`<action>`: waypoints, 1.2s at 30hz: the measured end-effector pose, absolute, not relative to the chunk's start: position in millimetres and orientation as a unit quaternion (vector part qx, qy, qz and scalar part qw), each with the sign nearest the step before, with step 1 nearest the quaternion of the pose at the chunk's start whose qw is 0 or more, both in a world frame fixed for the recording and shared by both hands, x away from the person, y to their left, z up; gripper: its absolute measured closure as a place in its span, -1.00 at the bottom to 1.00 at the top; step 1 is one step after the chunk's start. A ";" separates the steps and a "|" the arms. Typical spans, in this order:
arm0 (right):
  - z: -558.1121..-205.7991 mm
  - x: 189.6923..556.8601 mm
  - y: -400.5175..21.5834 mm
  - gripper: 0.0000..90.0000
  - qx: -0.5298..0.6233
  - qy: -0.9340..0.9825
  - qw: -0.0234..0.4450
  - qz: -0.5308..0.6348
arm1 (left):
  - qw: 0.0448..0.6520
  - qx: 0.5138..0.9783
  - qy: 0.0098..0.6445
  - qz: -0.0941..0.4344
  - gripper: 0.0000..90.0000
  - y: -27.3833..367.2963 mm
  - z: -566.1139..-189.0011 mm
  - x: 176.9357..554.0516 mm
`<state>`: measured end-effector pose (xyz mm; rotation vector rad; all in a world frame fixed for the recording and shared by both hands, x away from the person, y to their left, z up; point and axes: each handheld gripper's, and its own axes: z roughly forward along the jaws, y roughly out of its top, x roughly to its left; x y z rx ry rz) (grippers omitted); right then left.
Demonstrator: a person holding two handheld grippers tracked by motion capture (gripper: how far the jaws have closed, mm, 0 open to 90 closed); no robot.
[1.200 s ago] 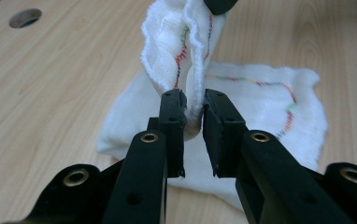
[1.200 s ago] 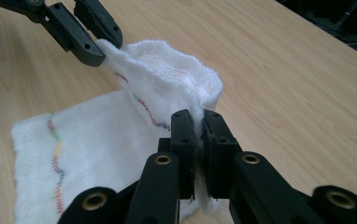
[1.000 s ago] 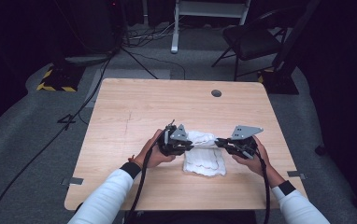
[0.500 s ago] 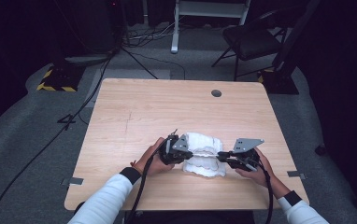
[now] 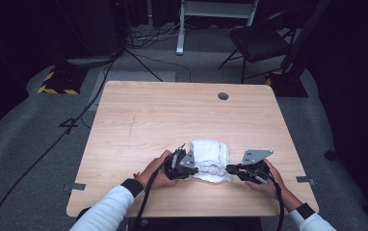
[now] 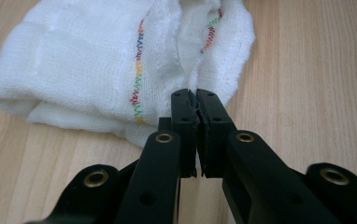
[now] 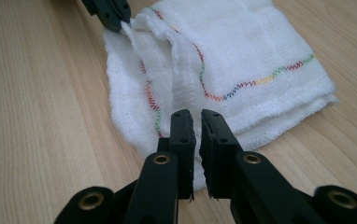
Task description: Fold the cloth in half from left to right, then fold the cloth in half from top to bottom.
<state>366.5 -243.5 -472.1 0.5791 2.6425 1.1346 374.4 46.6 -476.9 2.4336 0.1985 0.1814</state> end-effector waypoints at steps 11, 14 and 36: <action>-490.5 364.6 -237.9 0.77 0.198 0.906 0.097 0.361 | 0.341 0.935 0.078 0.059 0.91 50.3 -488.2 372.6; -491.2 366.3 -240.1 0.76 0.203 0.904 0.091 0.365 | 0.345 0.933 0.078 0.060 0.90 50.7 -489.2 373.2; -492.7 395.7 -240.5 0.69 0.241 0.890 0.129 0.364 | 0.340 0.928 0.111 0.107 0.83 50.3 -490.3 398.6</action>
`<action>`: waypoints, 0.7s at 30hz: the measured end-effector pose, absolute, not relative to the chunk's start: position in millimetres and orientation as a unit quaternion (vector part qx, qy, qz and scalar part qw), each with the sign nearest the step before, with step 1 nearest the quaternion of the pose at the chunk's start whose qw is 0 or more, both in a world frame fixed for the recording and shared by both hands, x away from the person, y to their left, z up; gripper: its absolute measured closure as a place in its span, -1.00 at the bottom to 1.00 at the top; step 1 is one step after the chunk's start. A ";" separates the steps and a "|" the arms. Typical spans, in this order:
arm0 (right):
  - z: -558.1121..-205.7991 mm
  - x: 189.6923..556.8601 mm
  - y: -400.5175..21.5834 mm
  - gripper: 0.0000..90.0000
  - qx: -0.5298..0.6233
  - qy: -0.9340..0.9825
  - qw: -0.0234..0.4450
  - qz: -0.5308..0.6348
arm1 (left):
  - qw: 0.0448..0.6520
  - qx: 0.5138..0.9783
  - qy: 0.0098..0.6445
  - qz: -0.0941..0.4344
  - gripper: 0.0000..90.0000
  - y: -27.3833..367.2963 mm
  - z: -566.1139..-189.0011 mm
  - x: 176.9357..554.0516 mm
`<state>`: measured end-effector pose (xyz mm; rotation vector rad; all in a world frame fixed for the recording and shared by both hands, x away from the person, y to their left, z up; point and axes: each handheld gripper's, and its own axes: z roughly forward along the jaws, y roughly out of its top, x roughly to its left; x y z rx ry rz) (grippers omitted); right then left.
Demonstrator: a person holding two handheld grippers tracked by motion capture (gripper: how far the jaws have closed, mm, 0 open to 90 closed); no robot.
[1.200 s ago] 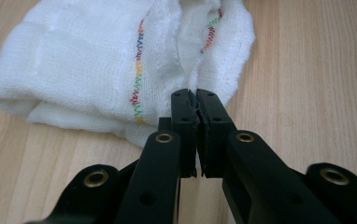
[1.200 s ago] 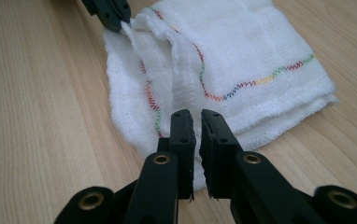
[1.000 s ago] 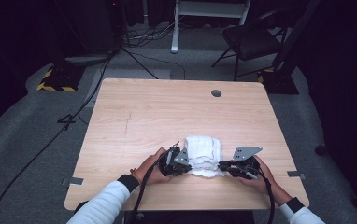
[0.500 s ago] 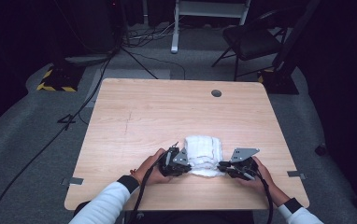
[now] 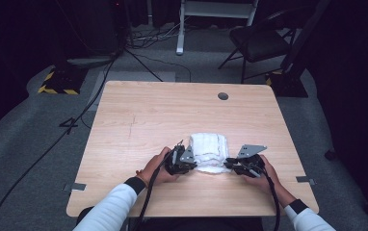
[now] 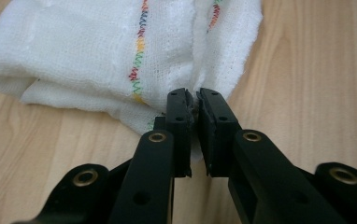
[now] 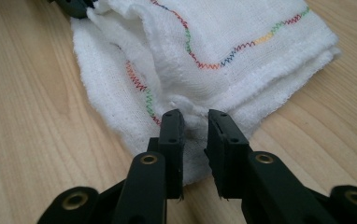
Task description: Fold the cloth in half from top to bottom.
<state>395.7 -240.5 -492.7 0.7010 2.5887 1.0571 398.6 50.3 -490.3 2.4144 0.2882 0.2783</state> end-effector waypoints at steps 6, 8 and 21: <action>-492.5 410.0 -228.2 0.69 0.240 0.891 0.139 0.359 | 0.333 0.925 0.135 0.123 0.80 59.2 -489.9 412.8; -492.9 415.5 -224.1 0.69 0.243 0.889 0.141 0.361 | 0.335 0.923 0.144 0.124 0.79 62.6 -490.2 419.6; -493.6 447.8 -208.3 0.69 0.260 0.884 0.143 0.362 | 0.342 0.913 0.182 0.126 0.76 75.1 -491.9 447.9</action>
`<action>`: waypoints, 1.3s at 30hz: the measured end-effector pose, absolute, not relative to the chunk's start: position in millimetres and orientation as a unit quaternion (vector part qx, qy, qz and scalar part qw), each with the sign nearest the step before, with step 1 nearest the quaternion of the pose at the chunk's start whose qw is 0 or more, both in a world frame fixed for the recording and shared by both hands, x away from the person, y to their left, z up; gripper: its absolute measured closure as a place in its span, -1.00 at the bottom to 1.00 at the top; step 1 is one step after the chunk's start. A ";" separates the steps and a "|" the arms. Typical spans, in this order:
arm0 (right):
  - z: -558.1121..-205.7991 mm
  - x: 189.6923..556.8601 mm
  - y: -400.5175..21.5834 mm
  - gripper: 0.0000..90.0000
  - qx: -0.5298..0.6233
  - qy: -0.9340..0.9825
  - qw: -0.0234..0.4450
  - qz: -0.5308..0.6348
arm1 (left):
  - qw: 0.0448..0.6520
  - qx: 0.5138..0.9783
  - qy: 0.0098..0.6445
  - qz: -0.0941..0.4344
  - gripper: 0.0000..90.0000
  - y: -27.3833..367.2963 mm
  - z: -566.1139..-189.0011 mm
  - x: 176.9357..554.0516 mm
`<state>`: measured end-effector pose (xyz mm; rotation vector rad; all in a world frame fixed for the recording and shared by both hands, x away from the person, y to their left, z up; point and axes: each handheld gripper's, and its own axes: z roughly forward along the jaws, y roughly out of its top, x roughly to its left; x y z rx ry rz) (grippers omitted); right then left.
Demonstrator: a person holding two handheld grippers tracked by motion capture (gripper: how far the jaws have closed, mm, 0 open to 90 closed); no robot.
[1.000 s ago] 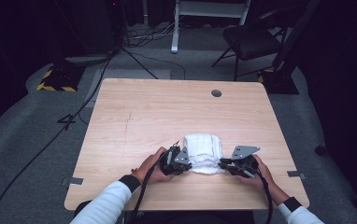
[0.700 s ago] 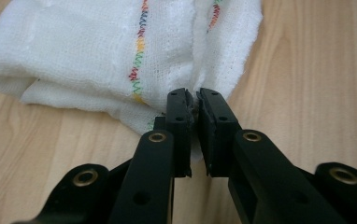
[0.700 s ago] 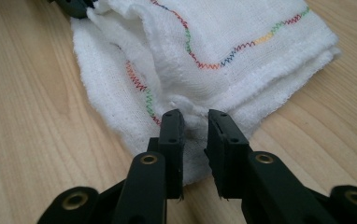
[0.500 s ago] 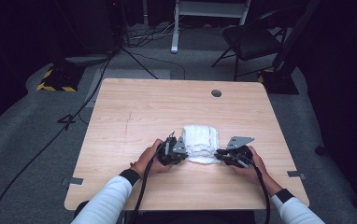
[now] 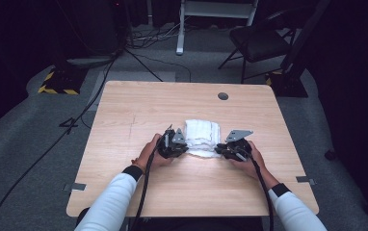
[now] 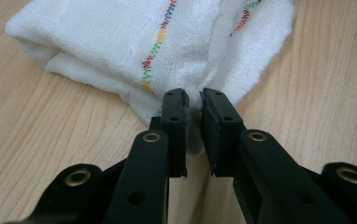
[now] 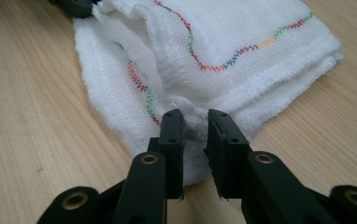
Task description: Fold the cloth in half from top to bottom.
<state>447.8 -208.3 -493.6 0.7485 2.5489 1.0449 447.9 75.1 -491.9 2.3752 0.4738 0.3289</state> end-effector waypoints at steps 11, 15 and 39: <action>-492.9 458.5 -203.3 0.70 0.268 0.883 0.142 0.359 | 0.342 0.909 0.201 0.127 0.74 76.0 -491.7 461.2; -492.9 458.4 -202.4 0.69 0.264 0.883 0.148 0.357 | 0.330 0.908 0.214 0.143 0.52 74.5 -489.9 460.4; -460.8 427.4 -228.2 -0.06 0.264 0.889 0.192 0.322 | 0.283 0.915 0.236 0.164 -0.46 82.7 -466.1 421.6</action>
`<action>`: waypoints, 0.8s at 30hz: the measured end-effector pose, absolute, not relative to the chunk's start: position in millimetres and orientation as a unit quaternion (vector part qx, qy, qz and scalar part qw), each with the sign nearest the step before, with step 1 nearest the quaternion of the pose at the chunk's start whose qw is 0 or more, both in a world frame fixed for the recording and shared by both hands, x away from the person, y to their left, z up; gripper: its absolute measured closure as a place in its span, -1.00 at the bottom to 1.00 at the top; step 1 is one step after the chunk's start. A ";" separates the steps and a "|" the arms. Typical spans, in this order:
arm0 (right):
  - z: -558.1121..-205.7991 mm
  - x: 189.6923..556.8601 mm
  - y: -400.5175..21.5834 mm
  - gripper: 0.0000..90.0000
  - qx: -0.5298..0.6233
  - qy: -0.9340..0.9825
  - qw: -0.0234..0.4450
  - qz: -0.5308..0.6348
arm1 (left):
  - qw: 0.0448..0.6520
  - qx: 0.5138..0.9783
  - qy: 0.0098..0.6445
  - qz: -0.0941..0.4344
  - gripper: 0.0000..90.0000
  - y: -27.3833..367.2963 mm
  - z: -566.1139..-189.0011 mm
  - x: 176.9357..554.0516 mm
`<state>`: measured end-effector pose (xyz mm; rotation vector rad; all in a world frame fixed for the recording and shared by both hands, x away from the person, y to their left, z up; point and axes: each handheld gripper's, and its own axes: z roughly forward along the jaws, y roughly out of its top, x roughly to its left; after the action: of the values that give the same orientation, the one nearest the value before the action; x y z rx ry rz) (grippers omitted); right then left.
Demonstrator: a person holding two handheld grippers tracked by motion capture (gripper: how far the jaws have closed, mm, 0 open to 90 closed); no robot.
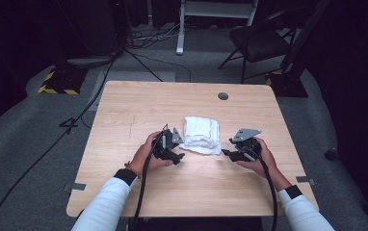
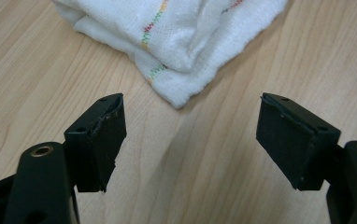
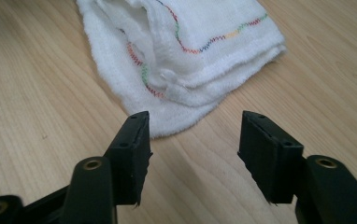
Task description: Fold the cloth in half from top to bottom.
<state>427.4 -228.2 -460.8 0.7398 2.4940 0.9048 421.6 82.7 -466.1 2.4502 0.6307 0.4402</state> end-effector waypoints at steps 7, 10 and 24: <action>-457.2 410.0 -244.5 -0.12 0.258 0.890 0.213 0.309 | 0.283 0.914 0.236 0.168 -0.49 95.0 -464.7 406.3; -457.5 404.6 -252.2 -0.14 0.261 0.890 0.214 0.305 | 0.276 0.915 0.238 0.174 -0.50 100.2 -464.9 401.1; -462.3 380.7 -285.8 -0.16 0.271 0.890 0.231 0.284 | 0.245 0.911 0.257 0.209 -0.59 124.6 -472.9 377.6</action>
<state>380.7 -285.8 -462.3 0.7463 2.4476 0.7796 377.6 124.6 -472.9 2.4867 0.7012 0.5707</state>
